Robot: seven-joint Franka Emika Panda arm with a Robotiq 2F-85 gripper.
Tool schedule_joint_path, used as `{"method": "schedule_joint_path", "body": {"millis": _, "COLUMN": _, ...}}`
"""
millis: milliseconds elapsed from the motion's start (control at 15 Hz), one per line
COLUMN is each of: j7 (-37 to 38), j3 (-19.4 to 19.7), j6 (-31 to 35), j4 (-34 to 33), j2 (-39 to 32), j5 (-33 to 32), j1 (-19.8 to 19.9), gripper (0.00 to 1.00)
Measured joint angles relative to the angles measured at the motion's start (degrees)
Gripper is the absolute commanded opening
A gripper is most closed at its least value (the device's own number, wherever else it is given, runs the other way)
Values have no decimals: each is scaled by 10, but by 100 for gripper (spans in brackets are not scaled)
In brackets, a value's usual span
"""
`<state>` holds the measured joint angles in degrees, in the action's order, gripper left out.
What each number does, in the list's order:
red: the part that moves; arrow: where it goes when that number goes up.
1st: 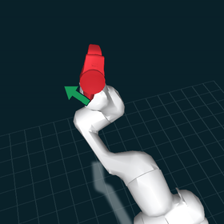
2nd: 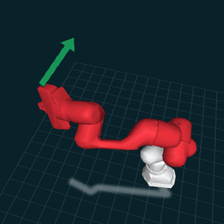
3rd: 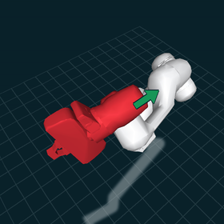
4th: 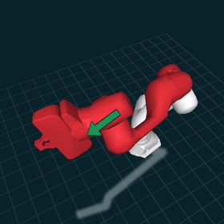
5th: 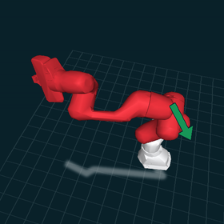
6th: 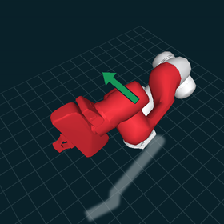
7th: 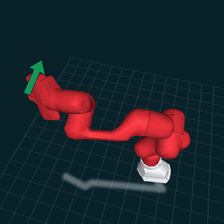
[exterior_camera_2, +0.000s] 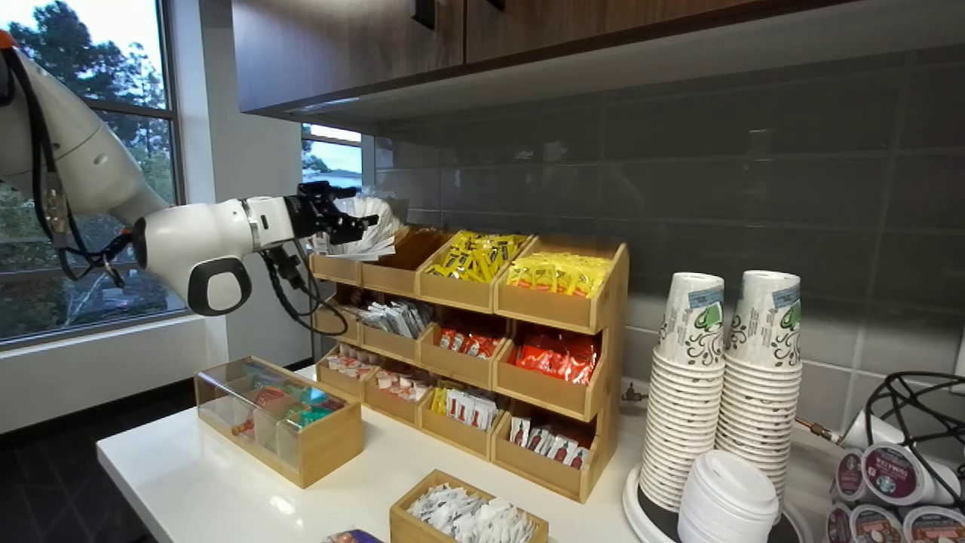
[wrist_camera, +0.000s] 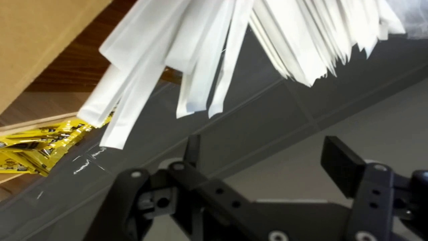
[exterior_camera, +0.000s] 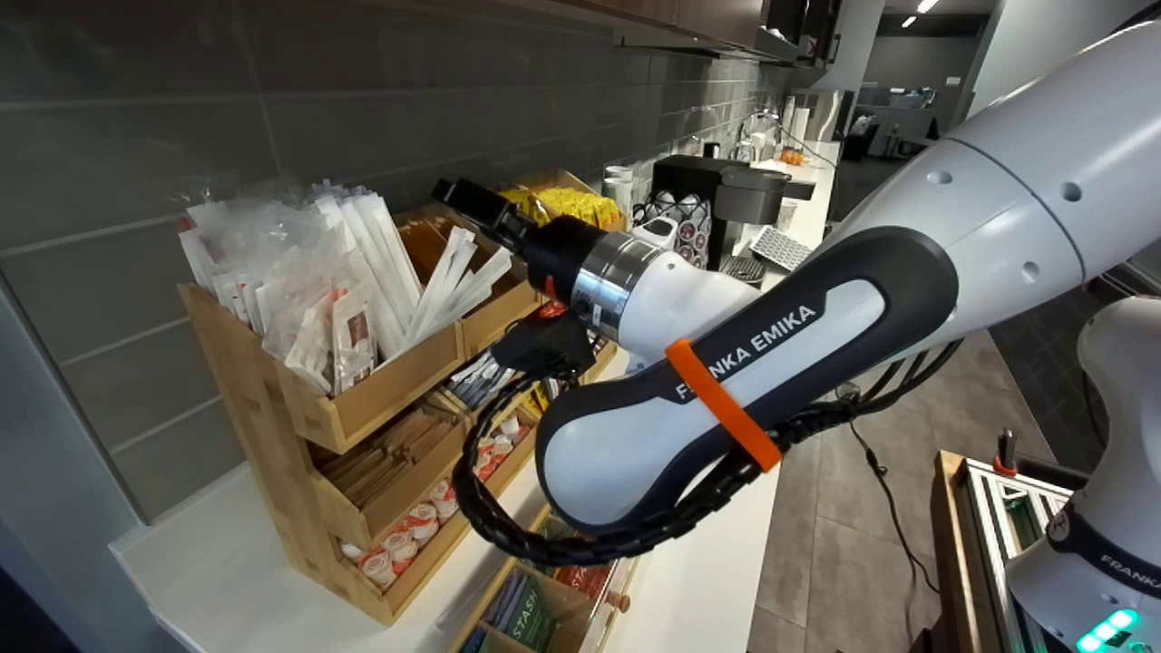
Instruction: Move the right wooden box to the right, then put the white object on the top shelf
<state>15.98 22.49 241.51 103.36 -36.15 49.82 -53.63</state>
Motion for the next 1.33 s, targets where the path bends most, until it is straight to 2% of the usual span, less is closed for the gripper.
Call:
{"method": "schedule_joint_path", "body": {"millis": 333, "j7": -40, "j3": 0, "j6": -1, "j4": 13, "j2": 37, "j5": 30, "j1": -5, "gripper": 100}}
{"method": "schedule_joint_path", "body": {"millis": 533, "j7": -102, "j3": -52, "j6": 0, "j4": 32, "j2": 75, "j5": 38, "j1": 24, "gripper": 100}}
{"method": "schedule_joint_path", "body": {"millis": 667, "j7": -161, "j3": -120, "j6": 0, "j4": 44, "j2": 104, "j5": 48, "j1": 69, "gripper": 100}}
{"method": "schedule_joint_path", "body": {"millis": 867, "j7": -247, "j3": -194, "j6": 0, "j4": 60, "j2": 140, "j5": 83, "j1": 123, "gripper": 100}}
{"method": "schedule_joint_path", "body": {"millis": 1333, "j7": -436, "j3": -288, "j6": -2, "j4": 68, "j2": 190, "j5": 193, "j1": 204, "gripper": 100}}
